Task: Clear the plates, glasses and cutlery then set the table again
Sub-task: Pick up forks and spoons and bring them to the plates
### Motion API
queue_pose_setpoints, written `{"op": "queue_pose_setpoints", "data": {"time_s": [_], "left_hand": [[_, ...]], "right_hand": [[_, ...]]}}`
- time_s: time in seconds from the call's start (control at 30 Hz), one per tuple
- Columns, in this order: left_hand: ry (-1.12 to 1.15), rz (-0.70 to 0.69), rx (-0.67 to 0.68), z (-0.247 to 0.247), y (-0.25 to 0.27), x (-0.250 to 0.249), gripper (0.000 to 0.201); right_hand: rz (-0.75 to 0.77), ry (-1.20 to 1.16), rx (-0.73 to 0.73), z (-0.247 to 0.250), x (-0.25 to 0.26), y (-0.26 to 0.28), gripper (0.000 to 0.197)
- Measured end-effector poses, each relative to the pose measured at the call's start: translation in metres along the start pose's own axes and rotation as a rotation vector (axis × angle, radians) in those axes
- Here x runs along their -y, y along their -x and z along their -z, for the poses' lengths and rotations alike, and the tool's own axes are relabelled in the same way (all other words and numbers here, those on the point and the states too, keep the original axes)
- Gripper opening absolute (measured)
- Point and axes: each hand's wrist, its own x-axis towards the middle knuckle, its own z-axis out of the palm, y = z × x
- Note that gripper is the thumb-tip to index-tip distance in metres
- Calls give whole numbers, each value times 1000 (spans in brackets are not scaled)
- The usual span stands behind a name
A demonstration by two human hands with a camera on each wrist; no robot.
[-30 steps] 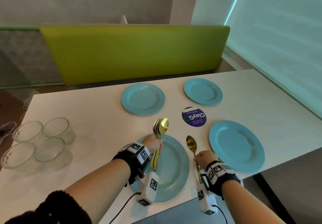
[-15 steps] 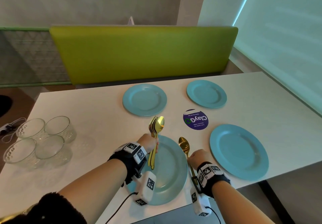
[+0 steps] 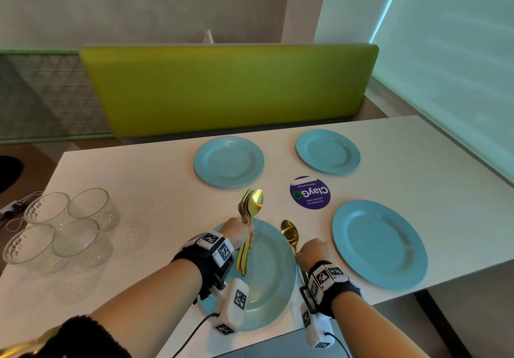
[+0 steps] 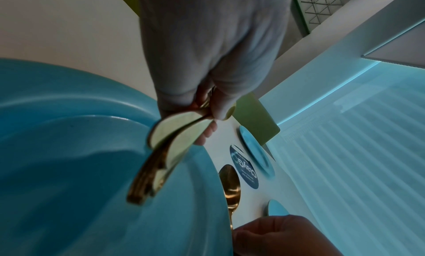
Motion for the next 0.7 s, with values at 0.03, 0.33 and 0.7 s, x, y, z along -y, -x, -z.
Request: {"op": "queue_pose_setpoints", "data": {"time_s": [0.03,0.33,0.7], "left_hand": [[5,0,0,0,0,0,30],[5,10,-4,1,0,3,29],[-12,22,21,6,-6,8,30]], "right_hand": [[-1,10,-1,0,0,0,22],[10,-12,-16,4,1,2,23],[-1,-54,-2,11,6,9,27]]}}
